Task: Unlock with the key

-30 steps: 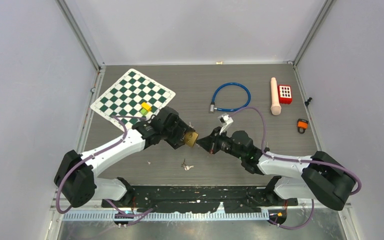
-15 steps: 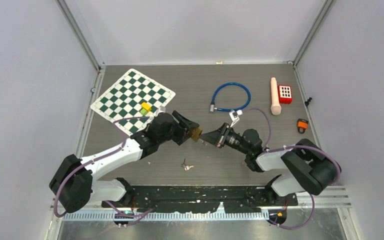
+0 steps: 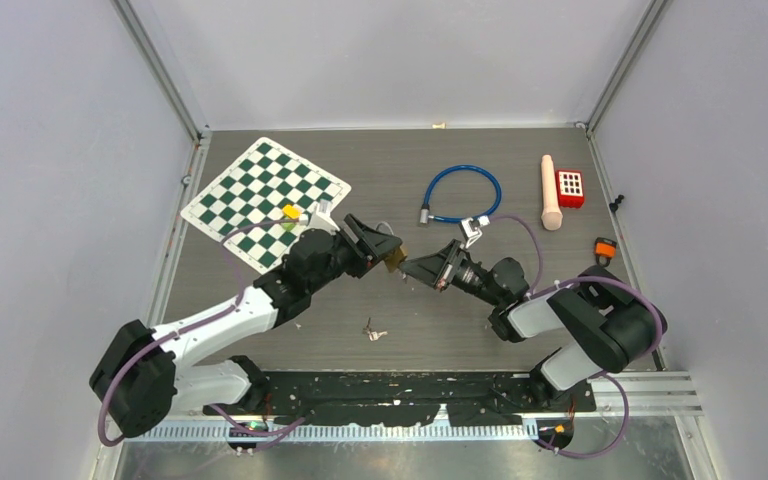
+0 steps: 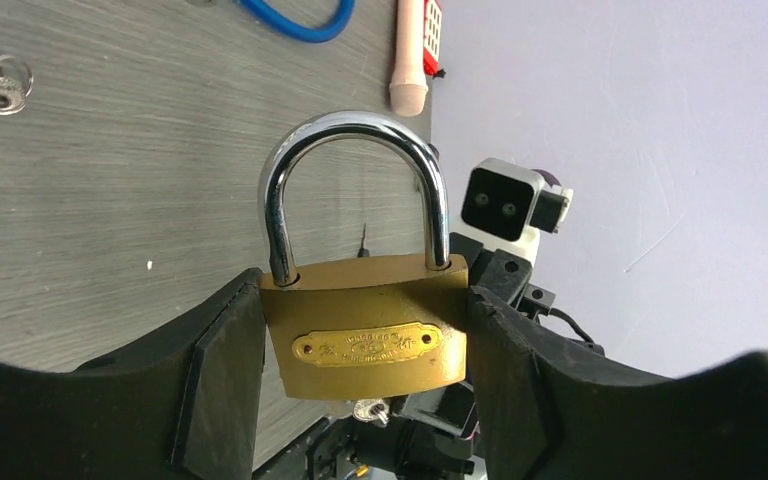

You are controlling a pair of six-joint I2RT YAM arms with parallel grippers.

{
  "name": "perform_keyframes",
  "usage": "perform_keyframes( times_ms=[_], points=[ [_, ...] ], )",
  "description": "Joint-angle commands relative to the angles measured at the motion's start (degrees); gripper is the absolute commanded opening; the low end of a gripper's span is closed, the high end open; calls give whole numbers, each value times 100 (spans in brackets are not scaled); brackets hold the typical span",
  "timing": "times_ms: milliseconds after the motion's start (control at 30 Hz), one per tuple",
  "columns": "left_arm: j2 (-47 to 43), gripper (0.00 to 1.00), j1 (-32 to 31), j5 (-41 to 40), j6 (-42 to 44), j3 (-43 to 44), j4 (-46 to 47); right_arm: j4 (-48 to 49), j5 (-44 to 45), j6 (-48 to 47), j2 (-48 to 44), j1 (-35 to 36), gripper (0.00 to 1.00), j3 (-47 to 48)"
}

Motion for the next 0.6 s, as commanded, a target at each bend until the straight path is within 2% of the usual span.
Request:
perform_keyframes(
  times_ms=[0, 200, 400, 567],
  points=[
    [-318, 0, -449, 1486, -123, 233, 2071, 845, 17, 409, 12, 81, 5, 261],
    [-378, 0, -490, 1461, -66, 191, 2304, 818, 108, 461, -28, 77, 5, 210],
    [-467, 0, -490, 1185, 12, 176, 1433, 336, 200, 134, -109, 75, 5, 117],
    [-369, 0, -490, 1331, -12, 17, 1957, 341, 156, -22, -141, 77, 5, 132]
  ],
)
